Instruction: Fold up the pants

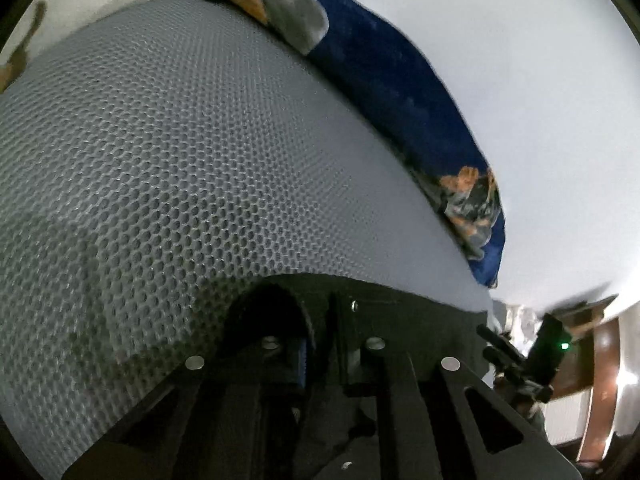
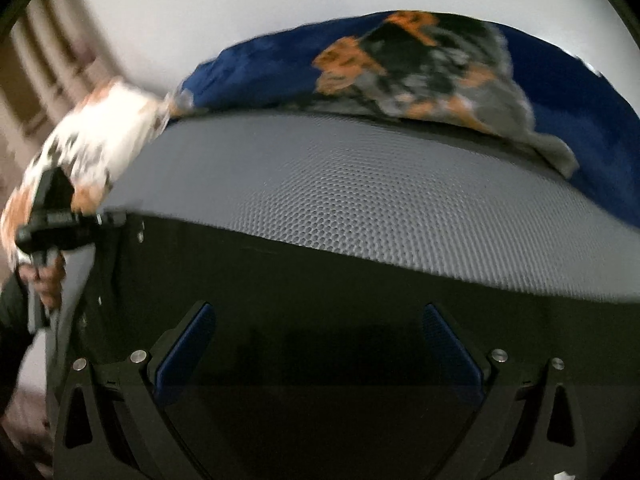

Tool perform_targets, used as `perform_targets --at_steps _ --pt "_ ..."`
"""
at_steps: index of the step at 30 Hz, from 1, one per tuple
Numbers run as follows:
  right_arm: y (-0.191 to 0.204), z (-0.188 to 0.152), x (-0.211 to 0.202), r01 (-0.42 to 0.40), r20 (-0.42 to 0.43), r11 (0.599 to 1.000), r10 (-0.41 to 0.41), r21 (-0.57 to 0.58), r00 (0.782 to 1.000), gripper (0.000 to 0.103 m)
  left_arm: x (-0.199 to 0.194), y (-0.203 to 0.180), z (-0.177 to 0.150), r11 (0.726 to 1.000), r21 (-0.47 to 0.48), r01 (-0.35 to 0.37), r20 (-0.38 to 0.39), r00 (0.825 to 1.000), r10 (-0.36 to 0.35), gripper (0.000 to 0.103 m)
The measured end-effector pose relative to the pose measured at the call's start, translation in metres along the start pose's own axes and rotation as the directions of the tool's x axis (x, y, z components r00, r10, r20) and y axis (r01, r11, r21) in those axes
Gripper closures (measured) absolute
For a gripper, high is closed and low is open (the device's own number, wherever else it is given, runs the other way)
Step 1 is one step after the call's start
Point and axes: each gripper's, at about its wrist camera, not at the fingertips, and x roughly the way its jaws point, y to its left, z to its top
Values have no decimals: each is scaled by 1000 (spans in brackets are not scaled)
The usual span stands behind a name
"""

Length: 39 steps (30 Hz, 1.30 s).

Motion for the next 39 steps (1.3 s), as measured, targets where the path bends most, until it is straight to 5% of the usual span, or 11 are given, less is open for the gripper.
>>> perform_targets --at_steps 6,12,17,25,30,34,39 --pt "-8 28 16 -113 -100 976 96 -186 990 0 -28 -52 -19 990 139 9 92 996 -22 95" --pt "-21 46 30 -254 -203 931 204 -264 958 2 -67 -79 -42 974 222 38 153 986 -73 95" --pt "-30 55 48 -366 -308 875 270 -316 912 29 -88 -89 -55 970 240 26 185 980 -72 95" --pt "-30 52 58 -423 -376 811 274 -404 885 48 -92 -108 -60 967 253 -9 199 979 -43 95" --pt "-43 47 54 -390 -368 826 242 -407 898 57 -94 -109 -64 969 246 -22 208 978 -31 95" --pt "-42 43 45 -298 -328 856 162 -423 931 90 -93 -107 -67 968 251 -28 197 980 -23 95" --pt "-29 23 -2 -87 -163 912 23 -400 986 93 -89 -101 -69 963 265 -55 187 982 5 95"
